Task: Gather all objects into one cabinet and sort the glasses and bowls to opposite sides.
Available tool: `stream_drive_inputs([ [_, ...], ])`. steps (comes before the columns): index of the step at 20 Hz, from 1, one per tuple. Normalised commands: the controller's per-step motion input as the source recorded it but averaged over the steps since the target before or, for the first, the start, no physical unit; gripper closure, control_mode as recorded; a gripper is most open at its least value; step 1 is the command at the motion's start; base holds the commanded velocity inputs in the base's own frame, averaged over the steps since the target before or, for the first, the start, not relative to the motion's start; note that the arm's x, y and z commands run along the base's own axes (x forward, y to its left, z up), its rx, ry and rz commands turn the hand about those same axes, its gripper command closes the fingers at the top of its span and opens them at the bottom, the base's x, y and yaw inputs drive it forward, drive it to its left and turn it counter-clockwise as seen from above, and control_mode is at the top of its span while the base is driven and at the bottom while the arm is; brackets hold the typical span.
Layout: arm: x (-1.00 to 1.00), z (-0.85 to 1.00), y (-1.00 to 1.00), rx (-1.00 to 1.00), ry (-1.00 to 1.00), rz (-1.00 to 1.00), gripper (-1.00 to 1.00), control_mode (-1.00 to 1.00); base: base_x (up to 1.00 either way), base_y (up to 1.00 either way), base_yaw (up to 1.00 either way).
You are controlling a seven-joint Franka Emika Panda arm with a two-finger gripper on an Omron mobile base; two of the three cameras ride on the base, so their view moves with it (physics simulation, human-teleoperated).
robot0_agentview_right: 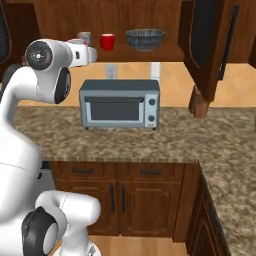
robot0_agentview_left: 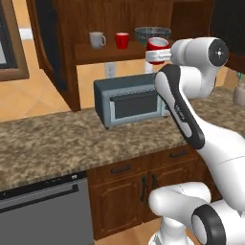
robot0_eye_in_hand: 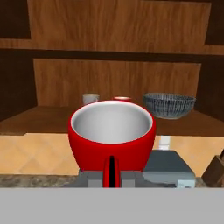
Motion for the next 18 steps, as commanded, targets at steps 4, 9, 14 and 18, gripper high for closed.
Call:
stream_drive_inputs([
  [4,0.00,0.00,0.00,0.00,0.00,0.00,1.00,1.00,0.81,-0.16,0.14],
  [9,0.00,0.00,0.00,0.00,0.00,0.00,1.00,1.00,0.83,-0.15,0.14],
  [14,0.00,0.00,0.00,0.00,0.00,0.00,1.00,1.00,0.81,-0.12,0.14],
  [18,0.00,0.00,0.00,0.00,0.00,0.00,1.00,1.00,0.26,-0.01,0.03],
])
